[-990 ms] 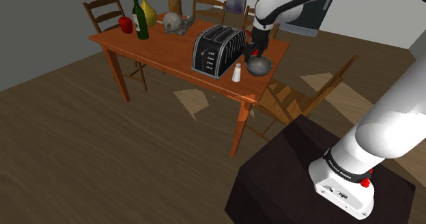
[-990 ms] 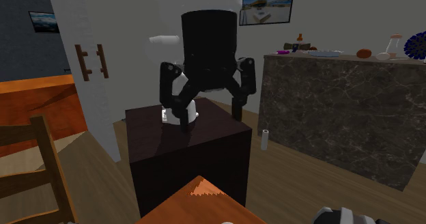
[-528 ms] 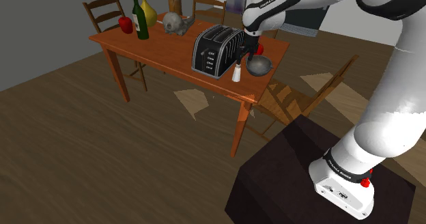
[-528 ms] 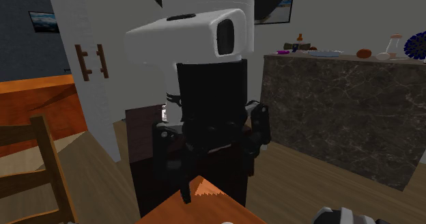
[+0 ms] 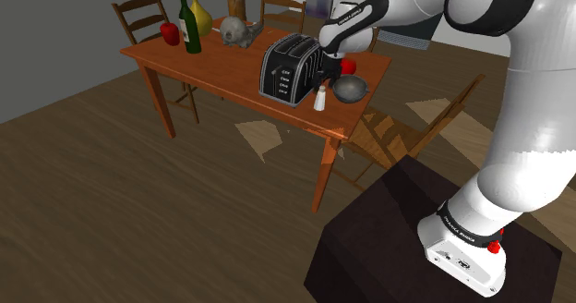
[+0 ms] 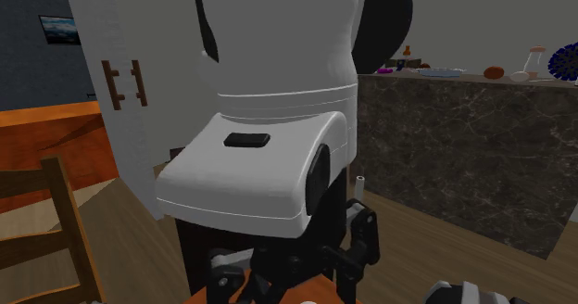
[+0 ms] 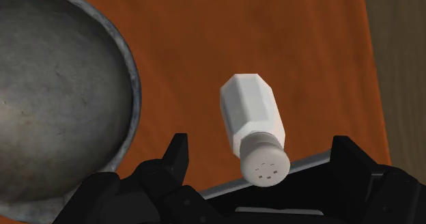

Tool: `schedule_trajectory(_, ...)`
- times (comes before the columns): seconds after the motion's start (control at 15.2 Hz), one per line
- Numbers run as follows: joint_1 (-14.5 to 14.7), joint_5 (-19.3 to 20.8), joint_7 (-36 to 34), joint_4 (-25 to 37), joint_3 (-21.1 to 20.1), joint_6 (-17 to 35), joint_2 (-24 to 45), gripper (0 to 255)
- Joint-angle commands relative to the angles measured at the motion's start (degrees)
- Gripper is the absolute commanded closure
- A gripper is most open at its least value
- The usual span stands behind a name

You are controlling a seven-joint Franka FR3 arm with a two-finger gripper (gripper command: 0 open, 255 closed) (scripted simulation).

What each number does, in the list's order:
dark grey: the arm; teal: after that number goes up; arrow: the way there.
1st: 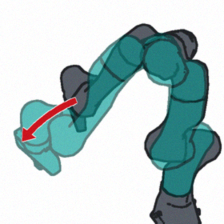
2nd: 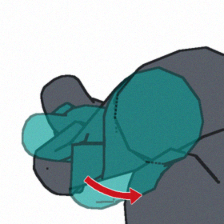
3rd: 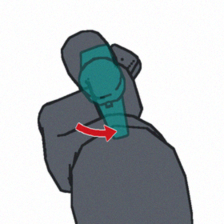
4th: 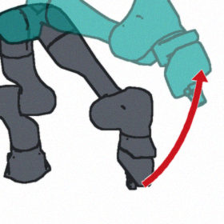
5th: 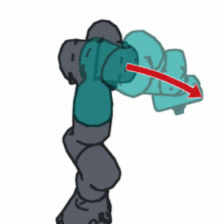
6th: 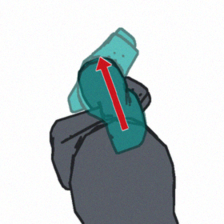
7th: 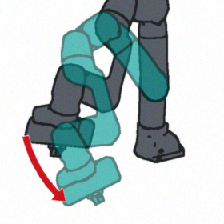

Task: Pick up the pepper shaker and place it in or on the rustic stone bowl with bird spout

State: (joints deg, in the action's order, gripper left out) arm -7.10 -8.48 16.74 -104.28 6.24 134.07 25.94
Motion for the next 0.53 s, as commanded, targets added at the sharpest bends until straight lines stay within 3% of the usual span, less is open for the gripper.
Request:
schedule_trajectory(0.0,0.0,-0.2,0.1,-0.2,-0.1,1.2,1.0,0)
schedule_trajectory(0.46,0.0,-0.4,0.2,-0.2,-0.2,2.0,1.8,0)
